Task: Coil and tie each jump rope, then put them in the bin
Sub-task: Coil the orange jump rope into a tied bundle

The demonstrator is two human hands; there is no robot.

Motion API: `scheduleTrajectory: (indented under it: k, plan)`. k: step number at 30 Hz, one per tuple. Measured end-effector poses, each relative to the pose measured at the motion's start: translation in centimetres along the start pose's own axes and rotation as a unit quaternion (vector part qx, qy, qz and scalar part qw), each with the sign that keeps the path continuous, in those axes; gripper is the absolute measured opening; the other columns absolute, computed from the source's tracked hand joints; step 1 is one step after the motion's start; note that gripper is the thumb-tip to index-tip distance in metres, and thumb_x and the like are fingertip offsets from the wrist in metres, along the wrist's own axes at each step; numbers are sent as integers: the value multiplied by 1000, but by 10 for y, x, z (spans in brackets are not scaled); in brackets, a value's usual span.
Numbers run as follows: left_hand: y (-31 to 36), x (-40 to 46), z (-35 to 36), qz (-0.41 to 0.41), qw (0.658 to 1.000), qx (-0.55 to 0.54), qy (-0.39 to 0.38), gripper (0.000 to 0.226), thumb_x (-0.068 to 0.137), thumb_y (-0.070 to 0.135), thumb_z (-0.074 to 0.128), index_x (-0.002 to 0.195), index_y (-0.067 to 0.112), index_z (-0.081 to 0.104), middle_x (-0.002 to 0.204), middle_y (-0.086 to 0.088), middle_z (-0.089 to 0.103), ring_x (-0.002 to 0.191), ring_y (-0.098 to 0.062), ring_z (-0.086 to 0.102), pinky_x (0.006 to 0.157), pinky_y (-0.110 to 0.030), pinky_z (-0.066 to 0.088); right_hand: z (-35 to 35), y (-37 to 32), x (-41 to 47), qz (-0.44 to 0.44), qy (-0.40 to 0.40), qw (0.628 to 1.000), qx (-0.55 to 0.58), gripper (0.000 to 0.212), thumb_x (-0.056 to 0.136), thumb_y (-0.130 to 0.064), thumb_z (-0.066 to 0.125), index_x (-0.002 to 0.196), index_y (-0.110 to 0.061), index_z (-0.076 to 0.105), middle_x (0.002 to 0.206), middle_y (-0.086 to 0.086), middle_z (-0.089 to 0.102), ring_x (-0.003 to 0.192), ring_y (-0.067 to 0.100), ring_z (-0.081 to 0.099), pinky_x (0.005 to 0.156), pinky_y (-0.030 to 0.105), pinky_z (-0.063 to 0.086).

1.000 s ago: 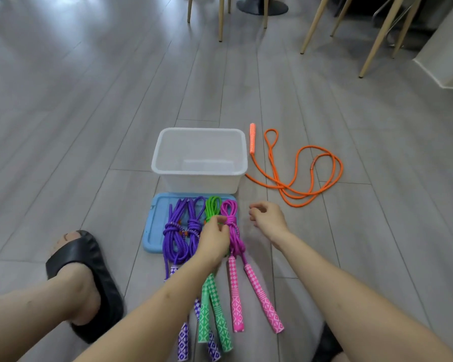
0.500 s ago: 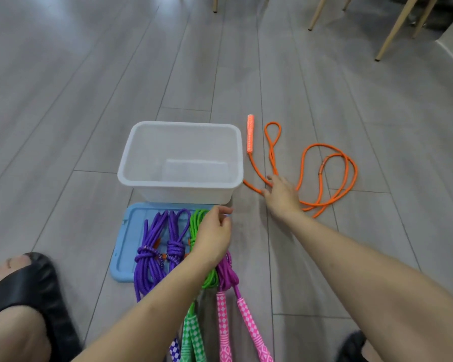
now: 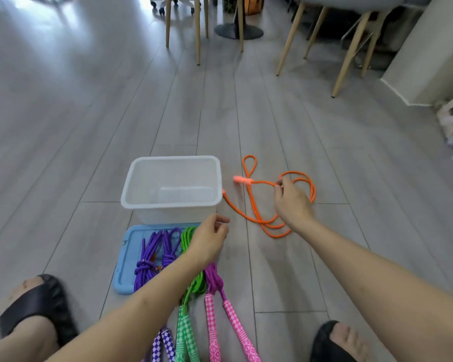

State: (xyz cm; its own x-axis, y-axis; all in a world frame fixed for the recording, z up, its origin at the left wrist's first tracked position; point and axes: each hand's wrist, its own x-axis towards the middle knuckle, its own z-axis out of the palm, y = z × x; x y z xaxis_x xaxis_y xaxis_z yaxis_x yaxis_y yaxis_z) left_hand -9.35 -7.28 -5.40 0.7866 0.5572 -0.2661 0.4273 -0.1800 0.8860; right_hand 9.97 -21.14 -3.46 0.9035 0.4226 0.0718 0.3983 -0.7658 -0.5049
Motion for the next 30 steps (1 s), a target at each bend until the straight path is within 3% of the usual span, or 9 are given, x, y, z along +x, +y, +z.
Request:
scheduleTrajectory:
  k: [2,6,10,13,17,20,23,26,30]
  plan:
    - [37,-6,-9,37,999,-7,5,16,99,7,57,98,23,62,84,-3,64,84,-23,62,88,-40,52,-50,-15,1,-21,20,1000,1,24,104,-30,52,112,-10,64,111,21,71,105,42,66,83,45,50]
    - [134,-15,-38,144,988,21,47,12,99,15,62,107,21,68,96,-2,71,97,-21,68,92,-34,52,-142,-52,4,-73,18,996,36,17,101,-29,58,100,-15,67,101,14,72,97,36,66,77,39,46]
    - [237,-47,-66,211,976,48,41,27,103,19,59,127,7,65,115,-5,69,108,-15,62,86,-17,42,-229,-104,-13,-132,11,989,62,15,102,-31,58,94,-19,64,86,2,63,86,26,57,72,34,38]
    - [303,-79,-82,250,962,108,24,41,105,31,57,139,8,58,129,-3,65,119,-16,60,97,-22,42,-284,-138,-34,-190,7,978,82,16,103,-30,59,90,-21,62,77,-6,58,76,17,54,69,33,38]
    - [358,-123,-102,262,958,117,-20,28,107,29,53,118,8,66,103,-4,75,97,-17,72,99,-41,55,-344,-175,-69,-248,-1,963,109,16,105,-31,56,98,-22,66,82,-5,61,73,9,54,63,24,38]
    - [381,-143,-117,259,963,76,-13,26,108,22,47,97,7,66,80,-6,63,72,-18,67,84,-37,60,-373,-187,-89,-266,3,957,117,17,106,-32,54,102,-22,67,86,-2,62,76,13,57,65,27,42]
    - [391,-155,-140,247,969,7,-4,31,110,17,41,86,9,58,72,-4,48,62,-16,47,61,-26,51,-384,-181,-98,-232,9,964,132,19,107,-32,51,99,-24,67,80,-1,62,65,15,53,58,29,45]
    - [387,-158,-167,242,970,-33,-11,31,110,18,40,85,11,58,69,1,49,62,-13,43,58,-25,41,-378,-179,-102,-181,42,956,227,25,107,-37,50,96,-24,70,69,-2,54,56,10,44,50,24,36]
    - [364,-163,-187,204,971,-102,-74,27,111,22,41,99,9,61,73,1,57,63,-11,51,65,-28,48,-356,-201,-104,-131,67,945,291,32,105,-41,54,92,-17,70,64,-4,48,54,9,42,46,16,34]
